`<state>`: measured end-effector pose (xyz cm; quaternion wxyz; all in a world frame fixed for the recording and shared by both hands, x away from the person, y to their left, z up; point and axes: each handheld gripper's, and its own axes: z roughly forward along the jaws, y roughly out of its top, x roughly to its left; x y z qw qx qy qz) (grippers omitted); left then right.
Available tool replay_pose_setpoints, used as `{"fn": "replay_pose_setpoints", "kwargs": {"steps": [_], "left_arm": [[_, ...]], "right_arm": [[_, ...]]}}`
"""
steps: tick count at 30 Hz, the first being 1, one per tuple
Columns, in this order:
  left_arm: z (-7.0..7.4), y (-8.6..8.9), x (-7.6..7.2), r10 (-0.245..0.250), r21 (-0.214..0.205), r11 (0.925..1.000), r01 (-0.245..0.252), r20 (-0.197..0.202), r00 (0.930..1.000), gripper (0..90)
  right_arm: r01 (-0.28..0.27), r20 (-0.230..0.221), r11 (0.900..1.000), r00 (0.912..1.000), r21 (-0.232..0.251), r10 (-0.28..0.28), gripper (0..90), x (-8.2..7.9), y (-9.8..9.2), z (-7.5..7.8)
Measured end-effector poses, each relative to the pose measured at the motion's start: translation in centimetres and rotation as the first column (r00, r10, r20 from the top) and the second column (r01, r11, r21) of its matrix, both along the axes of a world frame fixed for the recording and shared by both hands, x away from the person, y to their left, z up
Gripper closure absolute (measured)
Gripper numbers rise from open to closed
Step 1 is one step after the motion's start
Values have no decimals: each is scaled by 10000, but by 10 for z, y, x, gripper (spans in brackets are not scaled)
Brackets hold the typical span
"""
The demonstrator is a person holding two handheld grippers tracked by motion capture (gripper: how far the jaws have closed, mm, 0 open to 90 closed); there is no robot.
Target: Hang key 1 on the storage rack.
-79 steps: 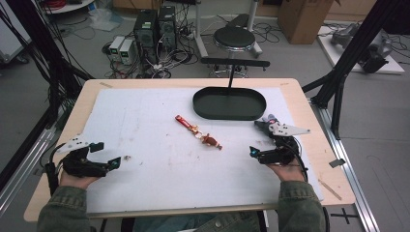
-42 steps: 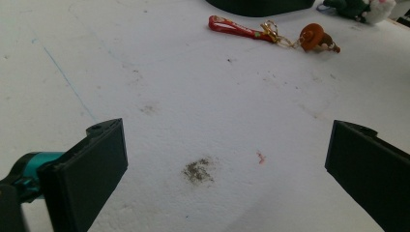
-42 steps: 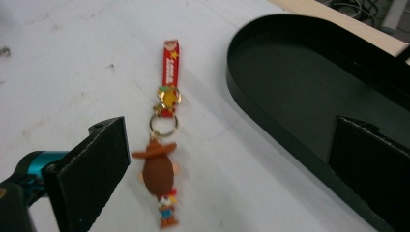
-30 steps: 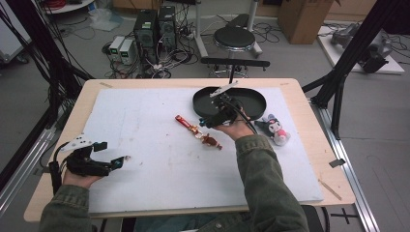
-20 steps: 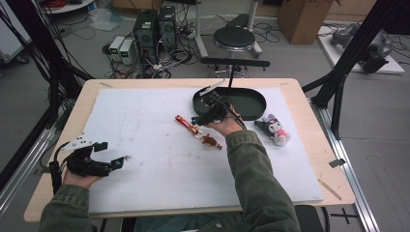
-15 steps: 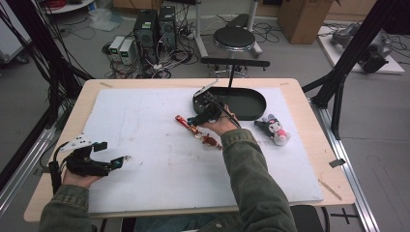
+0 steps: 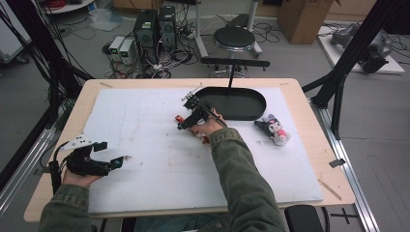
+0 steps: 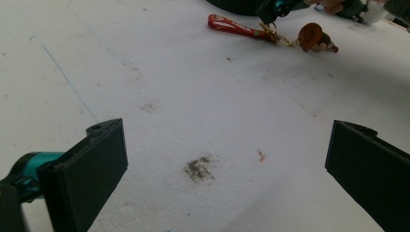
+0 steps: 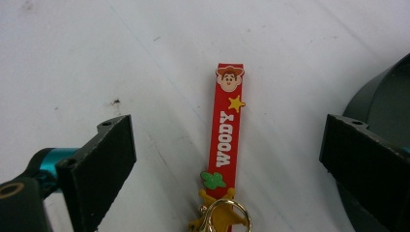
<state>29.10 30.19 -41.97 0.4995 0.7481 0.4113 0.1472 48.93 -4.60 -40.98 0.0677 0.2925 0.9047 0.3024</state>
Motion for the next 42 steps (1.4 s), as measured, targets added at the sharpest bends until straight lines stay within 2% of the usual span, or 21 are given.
{"fn": "replay_pose_setpoints", "kwargs": {"steps": [3,4,10,14,17,22,25,28,33,35,36,39,42], "left_arm": [[0,0,0,-22,7,10000,22,-6,10000,17],[0,0,0,-23,8,10000,23,-4,10000,17],[0,0,1,0,61,10000,0,-14,10000,17],[-1,0,1,7,65,10000,-7,-27,10000,17],[-1,1,1,29,30,10000,-29,-39,10000,17],[-1,0,1,38,43,10000,-38,-38,10000,17],[-1,1,1,43,86,10000,-43,-50,10000,17],[-1,1,1,48,63,10000,-47,-41,10000,17],[-1,1,1,44,58,10000,-44,-39,10000,17],[-1,2,1,69,56,10000,-69,-29,10000,17],[-1,2,1,75,56,10000,-75,-28,10000,17],[0,2,1,87,92,9999,-87,2,10000,17],[0,2,1,113,58,9999,-113,15,9999,17]], "right_arm": [[11,66,9998,10000,-175,-10,89,1,2,-4],[-3,22,9998,10000,-204,3,146,2,2,-6],[-165,-181,9989,9997,-435,157,294,1,7,-12],[12,-158,9986,9999,-521,-20,393,2,11,-16],[50,-202,9979,9998,-640,-63,429,3,13,-19],[241,-84,9979,9997,-608,-247,598,6,10,-18],[-84,-43,9974,10000,-714,81,718,4,12,-17],[-259,277,9949,9992,-974,287,738,1,15,-16],[37,248,9950,9997,-998,-12,745,1,12,-14],[143,112,9961,9998,-873,-134,745,2,8,-12],[176,-52,9979,9998,-631,-180,747,2,3,-6],[162,-33,9987,9999,-480,-163,748,1,-1,0],[181,-105,9998,9998,50,-180,750,-2,-10,14]]}}
